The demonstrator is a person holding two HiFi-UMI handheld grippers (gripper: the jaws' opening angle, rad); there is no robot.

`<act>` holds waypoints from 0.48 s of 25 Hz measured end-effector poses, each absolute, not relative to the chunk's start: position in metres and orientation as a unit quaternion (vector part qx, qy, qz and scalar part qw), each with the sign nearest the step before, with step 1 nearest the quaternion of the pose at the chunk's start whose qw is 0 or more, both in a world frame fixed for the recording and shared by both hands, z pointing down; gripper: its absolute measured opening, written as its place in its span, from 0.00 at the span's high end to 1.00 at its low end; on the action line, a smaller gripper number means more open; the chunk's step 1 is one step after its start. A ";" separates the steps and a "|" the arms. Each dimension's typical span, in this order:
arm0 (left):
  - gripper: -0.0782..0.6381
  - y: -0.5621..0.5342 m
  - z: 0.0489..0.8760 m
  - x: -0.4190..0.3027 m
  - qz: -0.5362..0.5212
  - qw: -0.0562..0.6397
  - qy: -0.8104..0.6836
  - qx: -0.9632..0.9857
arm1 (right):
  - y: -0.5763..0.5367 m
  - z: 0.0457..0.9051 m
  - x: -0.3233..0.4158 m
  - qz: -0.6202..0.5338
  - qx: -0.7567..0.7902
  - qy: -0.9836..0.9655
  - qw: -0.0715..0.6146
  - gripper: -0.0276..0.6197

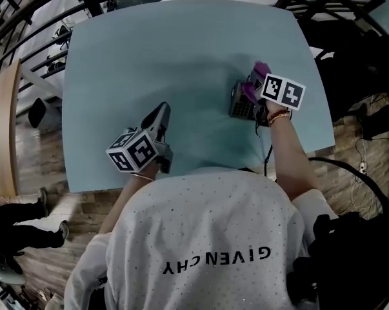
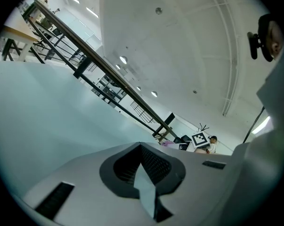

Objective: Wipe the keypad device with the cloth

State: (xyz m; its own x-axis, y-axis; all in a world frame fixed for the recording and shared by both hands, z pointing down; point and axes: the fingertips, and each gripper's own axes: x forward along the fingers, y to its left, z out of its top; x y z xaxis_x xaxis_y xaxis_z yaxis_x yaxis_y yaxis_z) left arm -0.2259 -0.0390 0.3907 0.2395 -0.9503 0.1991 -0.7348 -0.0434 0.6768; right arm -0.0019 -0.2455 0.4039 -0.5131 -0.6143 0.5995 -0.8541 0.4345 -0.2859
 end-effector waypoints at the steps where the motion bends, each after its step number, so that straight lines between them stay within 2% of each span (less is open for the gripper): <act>1: 0.89 -0.039 0.392 -0.228 -0.155 0.349 -0.598 0.705 | -0.244 0.404 -0.009 0.283 0.442 -0.824 0.212 0.88; 10: 0.89 -0.035 0.390 -0.240 -0.162 0.343 -0.610 0.696 | -0.239 0.408 -0.046 0.252 0.408 -0.840 0.252 0.88; 12: 0.89 -0.032 0.389 -0.243 -0.165 0.341 -0.615 0.692 | -0.240 0.396 -0.050 0.239 0.403 -0.850 0.242 0.88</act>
State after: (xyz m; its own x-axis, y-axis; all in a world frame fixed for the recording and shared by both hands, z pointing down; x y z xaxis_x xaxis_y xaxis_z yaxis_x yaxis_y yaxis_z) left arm -0.2432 -0.0318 0.3887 0.1896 -0.9631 0.1912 -0.7388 -0.0117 0.6739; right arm -0.0502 -0.2397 0.3956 -0.5582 -0.5686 0.6042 -0.8002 0.5613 -0.2111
